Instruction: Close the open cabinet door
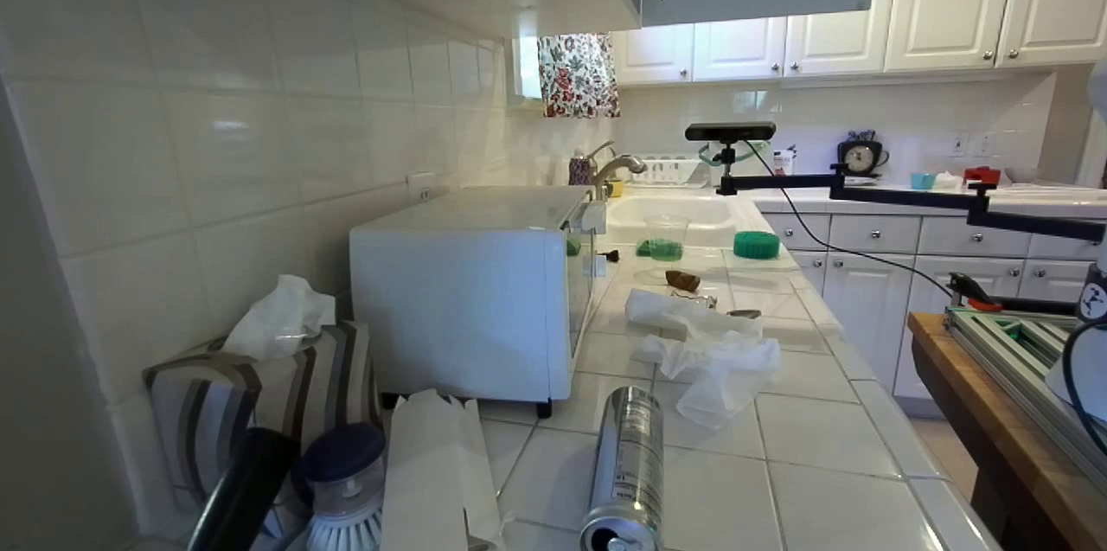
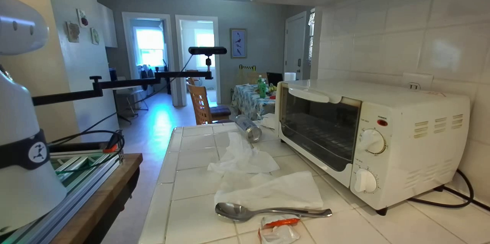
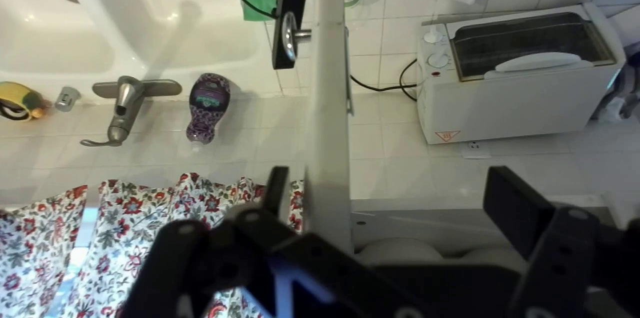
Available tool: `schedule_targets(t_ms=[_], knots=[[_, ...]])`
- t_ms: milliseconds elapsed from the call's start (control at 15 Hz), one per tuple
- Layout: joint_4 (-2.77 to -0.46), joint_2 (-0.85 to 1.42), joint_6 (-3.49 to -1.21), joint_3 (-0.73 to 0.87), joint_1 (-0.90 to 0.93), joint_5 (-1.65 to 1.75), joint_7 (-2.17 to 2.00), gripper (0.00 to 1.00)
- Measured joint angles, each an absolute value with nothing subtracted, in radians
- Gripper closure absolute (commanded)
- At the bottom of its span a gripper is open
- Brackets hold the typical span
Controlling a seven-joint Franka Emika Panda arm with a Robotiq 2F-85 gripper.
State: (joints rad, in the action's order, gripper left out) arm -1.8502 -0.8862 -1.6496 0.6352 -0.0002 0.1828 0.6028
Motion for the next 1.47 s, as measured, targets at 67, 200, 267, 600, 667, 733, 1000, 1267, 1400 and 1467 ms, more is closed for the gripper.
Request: schedule_targets(t_ms=[67,200,267,600,667,733,1000,1267,1400,1467], knots=[[-1.849,-0.892,-1.631,0.63,0.0,0.161,0.603,0.0],[-1.849,-0.903,-1.601,0.613,0.0,0.117,0.599,0.0],[-1.849,-0.908,-1.586,0.602,0.0,0.097,0.596,0.0],[-1.855,-0.919,-1.53,0.54,0.0,0.022,0.575,0.0],[-1.858,-0.92,-1.52,0.529,0.001,0.011,0.574,0.0],[-1.862,-0.92,-1.512,0.519,0.001,0.001,0.573,0.0],[-1.882,-0.921,-1.5,0.484,0.006,-0.032,0.573,0.0],[-1.902,-0.921,-1.499,0.464,0.027,-0.065,0.573,0.0],[-1.91,-0.92,-1.499,0.455,0.042,-0.082,0.573,0.0],[-1.914,-0.92,-1.499,0.451,0.05,-0.091,0.573,0.0]])
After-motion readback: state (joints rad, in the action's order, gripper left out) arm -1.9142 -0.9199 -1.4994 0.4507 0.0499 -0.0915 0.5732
